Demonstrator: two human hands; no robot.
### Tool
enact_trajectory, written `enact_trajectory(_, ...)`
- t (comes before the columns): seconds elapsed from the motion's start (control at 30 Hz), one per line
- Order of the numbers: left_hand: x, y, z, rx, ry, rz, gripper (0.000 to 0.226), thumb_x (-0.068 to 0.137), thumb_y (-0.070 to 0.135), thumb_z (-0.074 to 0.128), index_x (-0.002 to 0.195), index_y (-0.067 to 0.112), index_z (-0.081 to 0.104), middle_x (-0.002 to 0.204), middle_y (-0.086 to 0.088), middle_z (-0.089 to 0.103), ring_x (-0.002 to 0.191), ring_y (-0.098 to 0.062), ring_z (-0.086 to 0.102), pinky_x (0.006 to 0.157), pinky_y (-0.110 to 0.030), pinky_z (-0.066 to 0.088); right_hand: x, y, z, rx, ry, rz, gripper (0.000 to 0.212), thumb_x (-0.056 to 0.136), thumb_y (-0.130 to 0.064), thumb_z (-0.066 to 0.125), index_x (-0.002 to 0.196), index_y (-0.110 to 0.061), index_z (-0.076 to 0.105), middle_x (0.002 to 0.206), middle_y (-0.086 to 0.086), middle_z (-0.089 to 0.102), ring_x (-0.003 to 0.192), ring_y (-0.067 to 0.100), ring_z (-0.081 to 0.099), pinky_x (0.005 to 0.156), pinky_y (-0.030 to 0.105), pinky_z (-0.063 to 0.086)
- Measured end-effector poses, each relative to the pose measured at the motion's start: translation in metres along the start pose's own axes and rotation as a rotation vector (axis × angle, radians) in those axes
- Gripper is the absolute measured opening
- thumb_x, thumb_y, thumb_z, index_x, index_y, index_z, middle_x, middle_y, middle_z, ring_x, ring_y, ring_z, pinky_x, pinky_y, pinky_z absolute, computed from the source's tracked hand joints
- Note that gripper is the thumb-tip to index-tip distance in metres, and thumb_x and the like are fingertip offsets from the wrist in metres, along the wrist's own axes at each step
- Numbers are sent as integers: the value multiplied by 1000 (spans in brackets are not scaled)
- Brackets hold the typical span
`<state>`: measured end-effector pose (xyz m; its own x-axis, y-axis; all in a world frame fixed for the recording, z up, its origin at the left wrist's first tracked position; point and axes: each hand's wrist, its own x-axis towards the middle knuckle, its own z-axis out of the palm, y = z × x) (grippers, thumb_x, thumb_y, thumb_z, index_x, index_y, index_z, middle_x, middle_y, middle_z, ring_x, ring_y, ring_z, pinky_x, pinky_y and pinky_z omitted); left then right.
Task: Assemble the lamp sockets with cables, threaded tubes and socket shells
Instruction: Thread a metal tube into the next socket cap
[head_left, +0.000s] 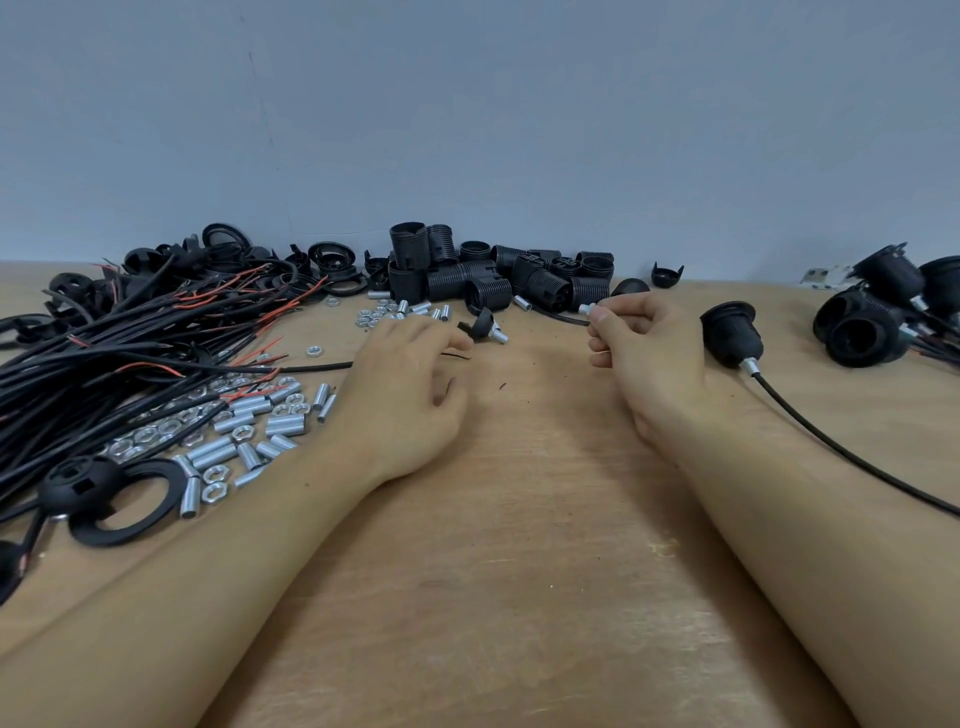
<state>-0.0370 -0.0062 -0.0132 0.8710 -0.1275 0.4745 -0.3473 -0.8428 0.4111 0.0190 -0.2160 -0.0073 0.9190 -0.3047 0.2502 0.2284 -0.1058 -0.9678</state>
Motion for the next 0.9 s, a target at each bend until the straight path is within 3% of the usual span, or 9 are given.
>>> enact_trajectory(0.13, 2, -1, 2, 131, -107, -21, 40, 92, 34, 57, 131, 23, 57, 138, 6, 52, 132, -18, 33, 113, -38, 27, 1, 3, 2, -48, -15, -14, 8, 89, -16, 69, 89, -22, 64, 79, 3, 66, 65, 8, 60, 54, 18, 50)
enact_trajectory(0.4, 1, 5, 2, 243, -95, 62, 34, 93, 43, 51, 121, 27, 62, 124, 11, 58, 119, -16, 39, 102, -33, 30, -4, 3, 5, -144, -107, -81, 13, 91, -14, 68, 87, -25, 62, 82, 1, 64, 72, 13, 63, 54, 19, 52)
enact_trajectory(0.53, 4, 2, -7, 352, -115, -47, 31, 94, 36, 48, 120, 26, 61, 121, 5, 60, 115, -22, 46, 95, -36, 35, -15, -2, 8, -229, -200, -143, 14, 90, -14, 69, 85, -26, 64, 81, -2, 64, 58, 6, 59, 51, 21, 54)
enact_trajectory(0.67, 5, 0, -20, 416, -102, -147, 27, 91, 28, 45, 110, 21, 64, 112, -1, 63, 109, -26, 49, 90, -39, 39, -23, -5, 12, -279, -242, -169, 12, 91, -11, 67, 89, -22, 64, 81, -3, 62, 57, 8, 56, 59, 34, 58)
enact_trajectory(0.9, 1, 6, -20, 450, -204, -175, 27, 94, 27, 45, 114, 17, 61, 116, -6, 59, 112, -28, 49, 92, -41, 40, -28, -9, 11, -347, -275, -239, 13, 90, -14, 68, 87, -26, 64, 85, 0, 64, 60, 15, 58, 59, 27, 55)
